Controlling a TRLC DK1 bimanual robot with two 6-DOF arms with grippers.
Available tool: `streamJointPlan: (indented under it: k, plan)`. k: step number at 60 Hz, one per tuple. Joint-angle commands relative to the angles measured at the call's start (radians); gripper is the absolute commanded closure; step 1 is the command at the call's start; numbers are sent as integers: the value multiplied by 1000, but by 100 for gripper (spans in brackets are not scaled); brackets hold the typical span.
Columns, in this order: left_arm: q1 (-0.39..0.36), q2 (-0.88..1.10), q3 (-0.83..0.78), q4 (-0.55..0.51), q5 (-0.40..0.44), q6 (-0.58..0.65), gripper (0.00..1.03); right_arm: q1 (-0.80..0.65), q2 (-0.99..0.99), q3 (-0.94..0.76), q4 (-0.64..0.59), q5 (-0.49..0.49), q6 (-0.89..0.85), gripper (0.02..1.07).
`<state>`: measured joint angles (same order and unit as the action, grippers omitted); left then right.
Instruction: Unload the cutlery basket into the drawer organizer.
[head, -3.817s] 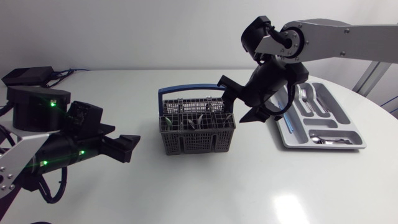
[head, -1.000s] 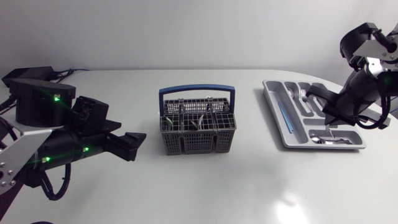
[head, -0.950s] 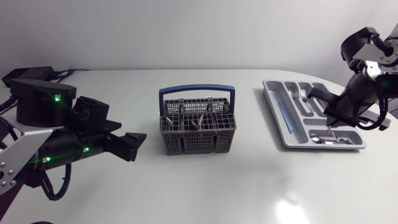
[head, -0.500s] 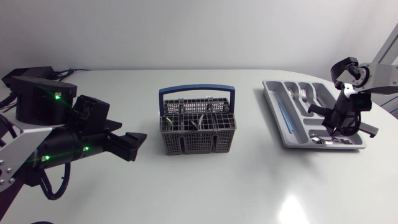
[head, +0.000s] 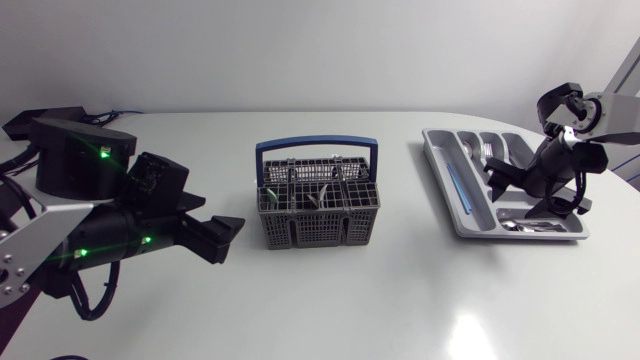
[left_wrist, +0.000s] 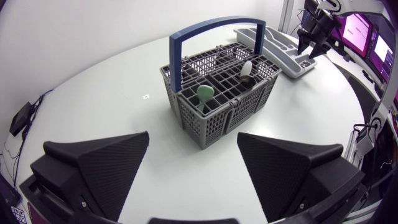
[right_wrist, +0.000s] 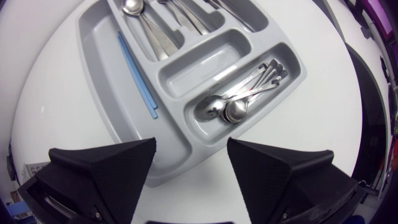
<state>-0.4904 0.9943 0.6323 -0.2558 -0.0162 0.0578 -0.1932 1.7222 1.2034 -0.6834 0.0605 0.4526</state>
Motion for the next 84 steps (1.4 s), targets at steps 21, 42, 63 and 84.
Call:
streamJointPlan:
  k: [21,42,63,84]
  plan:
    - [-22,49,76,-16,-7,30,4,179,-299,-70,-113,-229,-29,7]
    - [-22,72,84,-22,-7,31,5,518,-319,-31,-168,-248,233,7]
    - [-4,83,86,-13,-5,37,5,693,-162,140,-160,-243,428,10]
    - [36,129,95,15,33,63,5,738,-26,260,-153,-243,528,21]
